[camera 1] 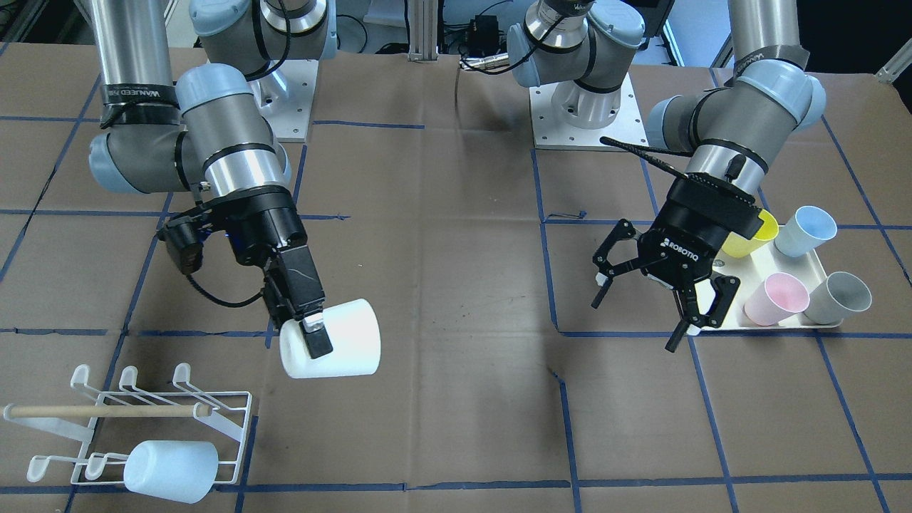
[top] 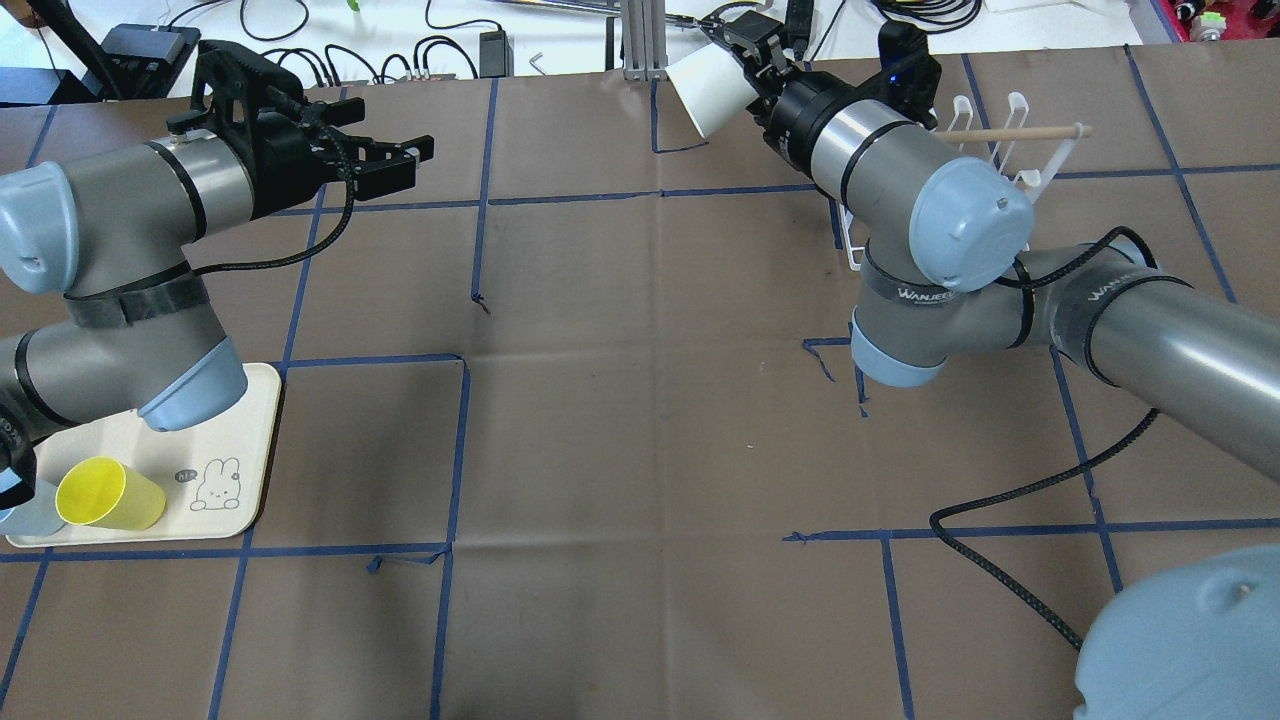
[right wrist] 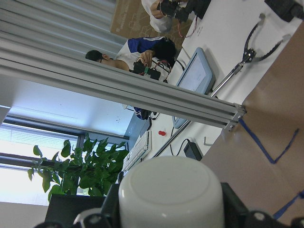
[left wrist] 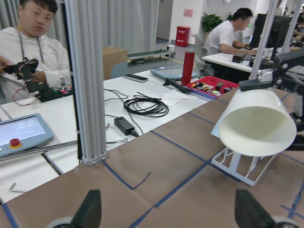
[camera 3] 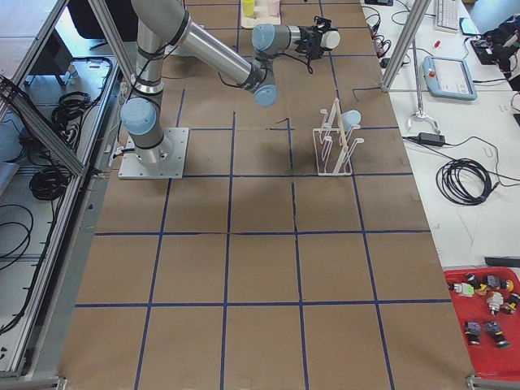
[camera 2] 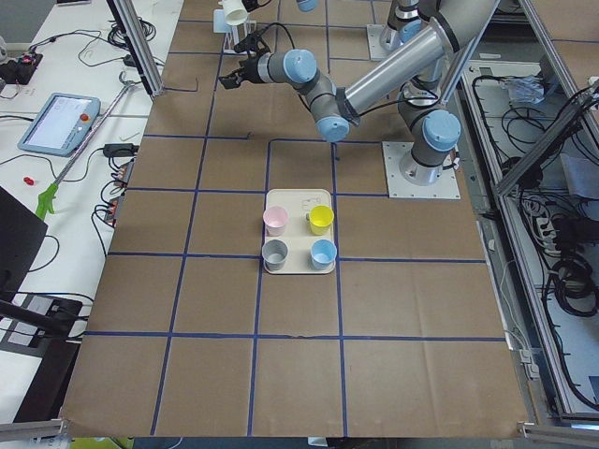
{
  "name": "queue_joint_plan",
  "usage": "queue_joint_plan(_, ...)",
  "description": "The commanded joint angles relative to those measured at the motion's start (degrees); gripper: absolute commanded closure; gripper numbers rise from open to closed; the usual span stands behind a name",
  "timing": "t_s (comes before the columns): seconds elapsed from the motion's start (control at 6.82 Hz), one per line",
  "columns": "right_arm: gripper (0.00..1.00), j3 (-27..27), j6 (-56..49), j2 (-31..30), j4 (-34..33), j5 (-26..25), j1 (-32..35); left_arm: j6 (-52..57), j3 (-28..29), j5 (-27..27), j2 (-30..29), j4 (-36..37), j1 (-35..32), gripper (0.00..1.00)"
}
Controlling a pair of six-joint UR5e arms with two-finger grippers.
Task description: Transfer IKEA cup to right arm and place on rack
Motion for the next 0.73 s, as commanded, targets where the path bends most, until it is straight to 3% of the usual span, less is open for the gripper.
queue_joint_plan(0.0,0.87,0.0,-28.9,-0.3,0.6,-0.6,-6.4,-0.1,6.7,12.7,1.3,-14.9,-1.9,0.01)
queue_joint_plan(0.15,0.88,0.0,-36.0,-0.3,0.8,-0.8,-8.3,-1.3,11.8,19.9,0.5,-22.4,-4.1,0.01)
queue_joint_plan(0.44,0.9,-0.1,-44.6,-0.1,2.2,-0.5,-12.8,-11.2,20.6,27.0,0.4,-38.6,-6.1,0.01)
queue_joint_plan(0.59,0.9,-1.1,-52.0,0.4,6.1,-0.5,-15.5,-12.0,24.4,30.8,1.0,-49.2,-6.2,0.01)
